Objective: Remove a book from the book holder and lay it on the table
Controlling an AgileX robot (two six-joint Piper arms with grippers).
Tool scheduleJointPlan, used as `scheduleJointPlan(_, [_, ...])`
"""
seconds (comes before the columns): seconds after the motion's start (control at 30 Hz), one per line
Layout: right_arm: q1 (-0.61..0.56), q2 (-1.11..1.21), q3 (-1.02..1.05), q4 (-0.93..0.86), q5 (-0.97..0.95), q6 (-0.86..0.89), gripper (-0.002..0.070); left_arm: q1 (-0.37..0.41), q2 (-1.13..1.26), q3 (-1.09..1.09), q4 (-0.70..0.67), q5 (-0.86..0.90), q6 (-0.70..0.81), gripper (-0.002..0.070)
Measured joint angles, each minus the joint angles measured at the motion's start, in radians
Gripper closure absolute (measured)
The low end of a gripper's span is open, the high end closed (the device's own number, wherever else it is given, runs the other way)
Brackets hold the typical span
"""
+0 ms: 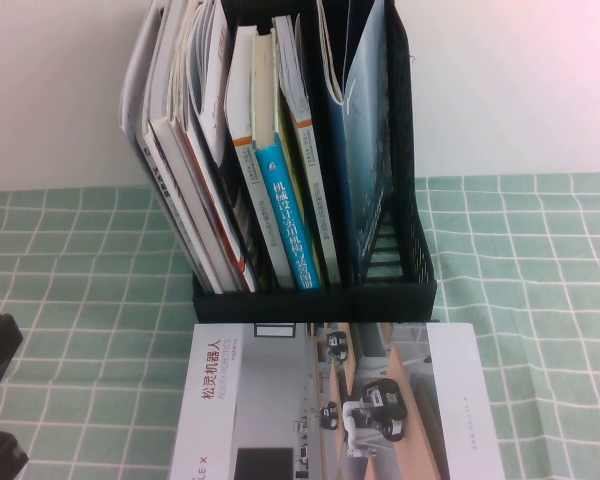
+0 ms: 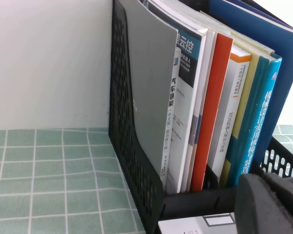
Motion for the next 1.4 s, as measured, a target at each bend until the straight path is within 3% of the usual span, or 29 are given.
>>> scheduleJointPlan(0.6, [0.000,0.000,0.000,0.017,0.001,0.000,0.0678,0.000,-0.013,0.000,-0.001,0.004,-0.011,0.0678])
scheduleJointPlan(0.93, [0.000,0.000,0.000,0.018,0.001,0.000,0.0678,0.004,-0.188,0.071,-0.001,0.003,-0.022,0.0678])
scheduleJointPlan(1.4, [0.000,0.000,0.000,0.018,0.002,0.000,0.0678,0.257,-0.423,0.400,0.007,0.043,0.008,0.0678])
